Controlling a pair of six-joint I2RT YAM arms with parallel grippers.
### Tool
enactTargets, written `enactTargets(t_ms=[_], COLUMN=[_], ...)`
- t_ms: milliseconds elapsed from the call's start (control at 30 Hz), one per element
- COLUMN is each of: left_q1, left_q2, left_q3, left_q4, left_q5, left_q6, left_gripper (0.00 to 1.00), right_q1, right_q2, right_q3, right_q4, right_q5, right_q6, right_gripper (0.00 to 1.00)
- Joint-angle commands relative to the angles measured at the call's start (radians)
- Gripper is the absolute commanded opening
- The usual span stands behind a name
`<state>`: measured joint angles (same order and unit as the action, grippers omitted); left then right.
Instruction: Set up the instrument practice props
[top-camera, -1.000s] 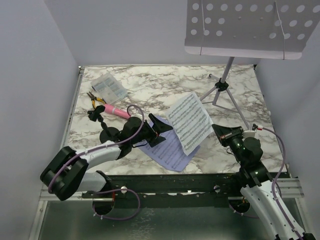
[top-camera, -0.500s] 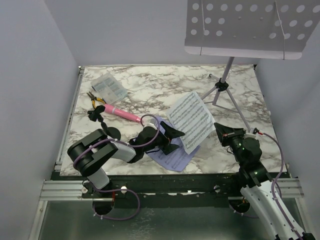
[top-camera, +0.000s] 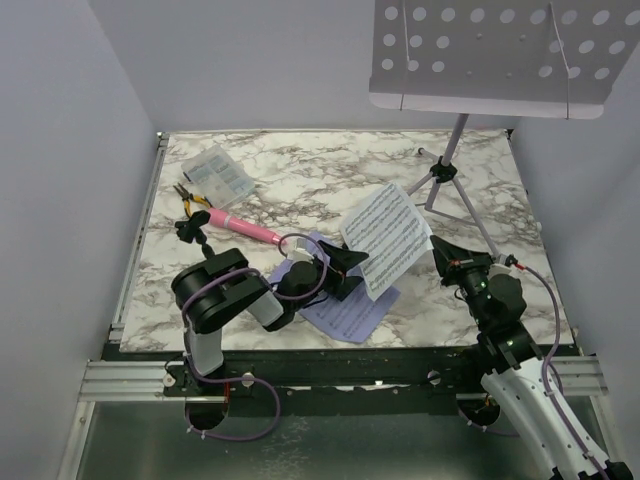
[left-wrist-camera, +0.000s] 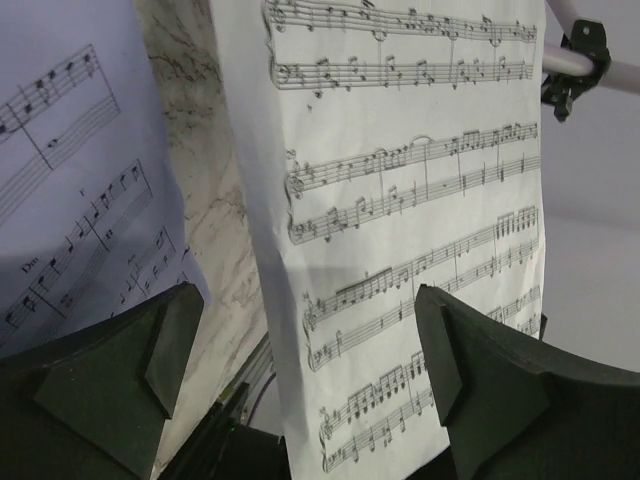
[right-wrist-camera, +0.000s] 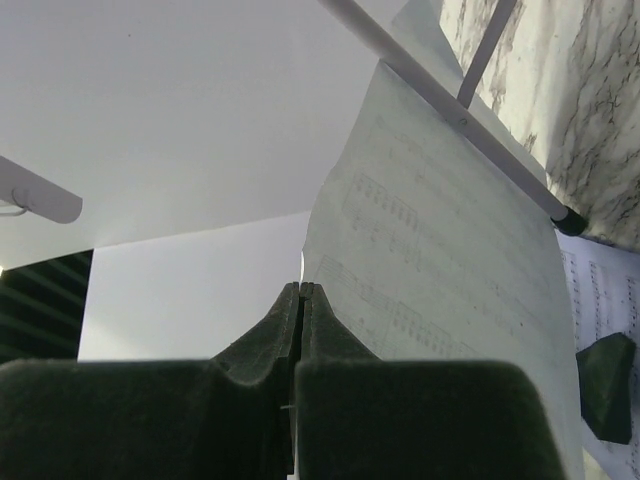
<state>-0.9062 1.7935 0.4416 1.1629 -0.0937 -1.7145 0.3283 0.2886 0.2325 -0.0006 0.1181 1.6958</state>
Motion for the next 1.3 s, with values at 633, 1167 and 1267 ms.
enactTargets(t_ms=[633,1167,1267], left_q1=[0.049,0.142,0.157], left_q2=[0.134,-0.529,-0.671], left_q3=[-0.013,0.055,0.129], left_q4=[0.491,-0.407,-0.688], left_q5=[-0.048,0.295,0.357], left_q6=[0.143,0.898,1.045], left_gripper=[0.05,0.0,0.0], right_q1=[0.003,0.005,0.005], right_q2=[-0.087,0.157,0.196], right_q3=[0.123,0.338,0.344], right_q4=[-0.191,-0.396,-0.336], right_q5=[0.027,-0.247,-0.402], right_q6=[-0.381,-1.026,-1.073], right_gripper=[0.06,0.58,0.62])
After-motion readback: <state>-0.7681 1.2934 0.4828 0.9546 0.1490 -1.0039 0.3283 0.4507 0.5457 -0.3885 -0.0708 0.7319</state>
